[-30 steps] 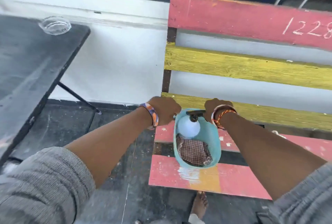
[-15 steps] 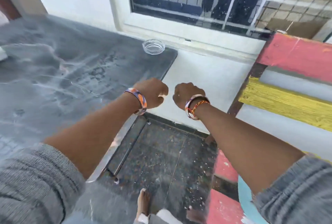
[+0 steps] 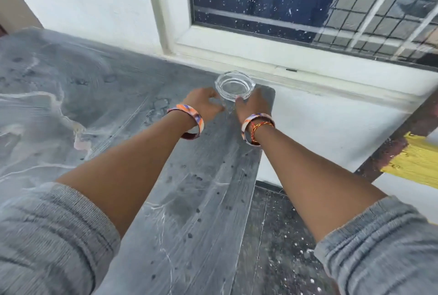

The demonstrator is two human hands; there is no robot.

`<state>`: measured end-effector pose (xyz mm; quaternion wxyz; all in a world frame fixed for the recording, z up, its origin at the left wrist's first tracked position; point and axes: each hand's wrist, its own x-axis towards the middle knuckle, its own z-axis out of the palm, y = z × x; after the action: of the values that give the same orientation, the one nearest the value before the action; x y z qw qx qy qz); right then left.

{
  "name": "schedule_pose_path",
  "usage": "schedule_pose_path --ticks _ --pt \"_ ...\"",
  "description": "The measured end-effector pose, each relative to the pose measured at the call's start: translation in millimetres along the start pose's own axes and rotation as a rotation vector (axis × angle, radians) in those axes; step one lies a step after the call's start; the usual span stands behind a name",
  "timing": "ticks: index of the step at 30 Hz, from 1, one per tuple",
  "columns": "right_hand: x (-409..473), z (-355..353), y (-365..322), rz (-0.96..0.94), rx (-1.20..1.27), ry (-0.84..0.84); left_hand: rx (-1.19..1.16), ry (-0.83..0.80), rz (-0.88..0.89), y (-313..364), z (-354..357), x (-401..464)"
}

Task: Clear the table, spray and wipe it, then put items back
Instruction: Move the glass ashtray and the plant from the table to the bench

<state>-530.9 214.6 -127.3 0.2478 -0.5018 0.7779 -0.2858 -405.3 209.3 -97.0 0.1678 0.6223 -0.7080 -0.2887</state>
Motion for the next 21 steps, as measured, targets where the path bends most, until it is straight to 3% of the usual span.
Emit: schedule_pose_path --ticks 9,15,21 --pt "63.5 18.2 -12.8 0.192 -0.124 0.093 -0.224 -0.086 -0.054 -9.7 -4.9 69.5" --pt "49.7 34.2 -25.3 0.327 0.141 0.043 -0.392 -0.100 -0.005 -36.0 -28.8 74.9" --pt "-0.1 78.5 -76.7 0.303 0.108 0.132 -0.336 -0.067 0.094 -94.6 -89.5 49.2"
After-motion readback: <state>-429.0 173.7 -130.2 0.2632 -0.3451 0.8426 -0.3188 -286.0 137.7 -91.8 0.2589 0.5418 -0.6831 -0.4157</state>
